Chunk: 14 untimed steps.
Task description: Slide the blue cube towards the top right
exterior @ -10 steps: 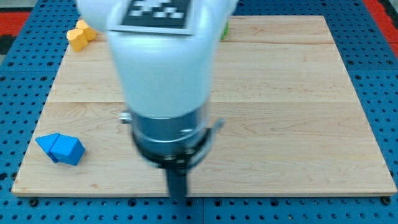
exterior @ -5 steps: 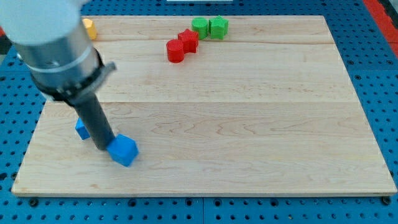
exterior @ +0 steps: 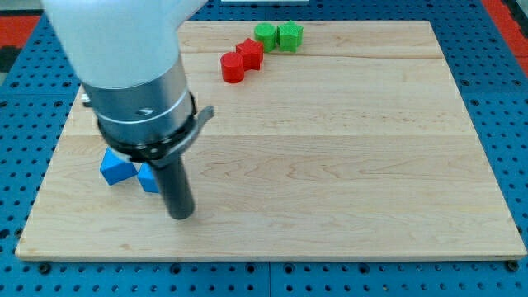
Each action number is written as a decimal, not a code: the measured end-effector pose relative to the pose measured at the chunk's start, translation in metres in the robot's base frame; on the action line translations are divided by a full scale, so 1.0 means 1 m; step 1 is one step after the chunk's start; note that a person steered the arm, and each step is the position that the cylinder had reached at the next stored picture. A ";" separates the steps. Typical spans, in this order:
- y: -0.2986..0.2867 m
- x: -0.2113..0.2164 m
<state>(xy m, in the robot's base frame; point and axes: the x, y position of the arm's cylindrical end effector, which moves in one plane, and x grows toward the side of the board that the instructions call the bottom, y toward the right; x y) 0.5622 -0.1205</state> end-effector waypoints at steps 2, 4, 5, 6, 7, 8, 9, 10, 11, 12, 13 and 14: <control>-0.004 -0.055; -0.021 -0.087; -0.017 -0.117; 0.030 -0.152; 0.099 -0.135; 0.091 -0.091; 0.111 -0.129; 0.125 -0.181; 0.164 -0.153; 0.158 -0.114; 0.180 -0.079; 0.191 -0.148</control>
<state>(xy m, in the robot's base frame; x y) 0.4144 0.0701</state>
